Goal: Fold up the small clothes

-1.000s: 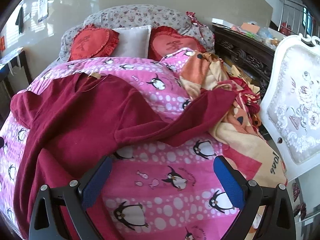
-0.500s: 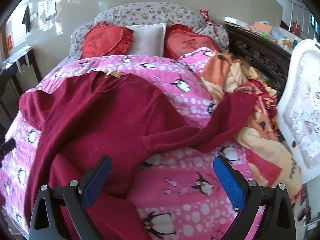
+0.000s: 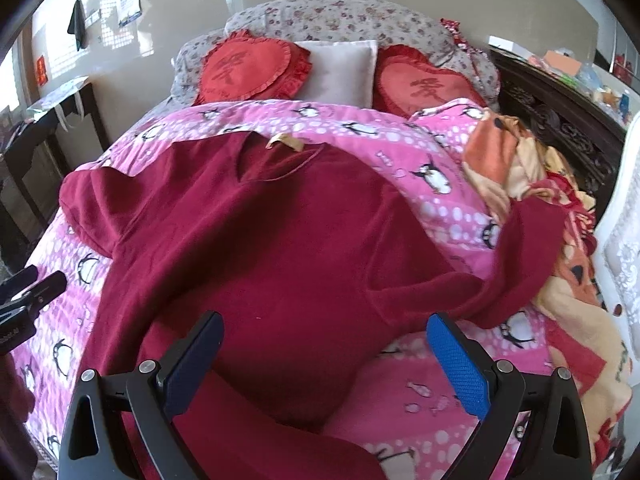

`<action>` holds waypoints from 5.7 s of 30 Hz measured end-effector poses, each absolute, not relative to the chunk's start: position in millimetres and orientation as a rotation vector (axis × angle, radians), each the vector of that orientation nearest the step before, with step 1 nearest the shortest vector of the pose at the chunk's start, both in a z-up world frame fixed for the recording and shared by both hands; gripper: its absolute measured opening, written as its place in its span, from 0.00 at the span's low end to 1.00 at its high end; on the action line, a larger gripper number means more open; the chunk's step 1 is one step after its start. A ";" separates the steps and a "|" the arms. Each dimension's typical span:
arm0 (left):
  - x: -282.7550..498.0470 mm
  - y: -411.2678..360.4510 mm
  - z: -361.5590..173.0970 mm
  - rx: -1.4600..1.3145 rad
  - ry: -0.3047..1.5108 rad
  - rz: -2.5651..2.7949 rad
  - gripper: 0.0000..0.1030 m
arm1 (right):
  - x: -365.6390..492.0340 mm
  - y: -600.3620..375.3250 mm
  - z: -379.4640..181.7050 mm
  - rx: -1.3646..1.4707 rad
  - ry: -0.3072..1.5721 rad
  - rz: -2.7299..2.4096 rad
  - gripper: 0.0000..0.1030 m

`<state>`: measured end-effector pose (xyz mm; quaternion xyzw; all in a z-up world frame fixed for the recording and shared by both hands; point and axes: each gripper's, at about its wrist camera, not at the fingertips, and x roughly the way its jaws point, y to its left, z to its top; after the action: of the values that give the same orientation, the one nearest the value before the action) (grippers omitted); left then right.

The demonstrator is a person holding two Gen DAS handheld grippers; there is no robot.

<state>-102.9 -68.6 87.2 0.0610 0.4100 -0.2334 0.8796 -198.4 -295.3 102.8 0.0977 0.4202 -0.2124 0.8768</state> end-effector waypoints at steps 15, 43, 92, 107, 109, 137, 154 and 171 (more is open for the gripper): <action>-84.0 -61.9 71.1 0.129 0.875 -0.455 0.84 | -159.8 -271.8 84.4 0.193 0.907 -0.392 0.98; 76.6 25.5 65.9 0.086 0.975 -0.363 0.84 | -103.2 -224.4 73.1 0.170 0.938 -0.263 0.98; -3.1 -135.8 126.3 0.091 0.878 -0.882 0.13 | -122.3 -285.0 96.2 0.282 0.891 -0.360 0.98; -58.3 -178.0 69.6 0.071 1.056 -1.064 0.17 | -158.5 -340.1 104.5 0.360 0.848 -0.461 0.98; -63.1 -165.6 82.7 0.096 1.013 -1.082 0.34 | -151.9 -336.0 106.3 0.358 0.833 -0.429 0.98; -38.9 -106.9 68.7 0.392 0.910 -0.731 0.55 | -102.2 -305.9 99.1 0.290 0.777 -0.186 0.10; -36.2 -97.8 44.0 0.334 0.996 -0.702 0.55 | -89.9 -292.7 122.1 0.247 0.779 0.042 0.37; -15.9 -86.2 55.4 0.270 0.991 -0.727 0.56 | 83.4 -223.6 40.9 0.119 0.913 0.298 0.07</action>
<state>-15.9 -86.2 55.4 0.1263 0.4636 -0.3401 0.8084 83.4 -223.6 40.9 0.0571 0.4388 0.1434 0.8852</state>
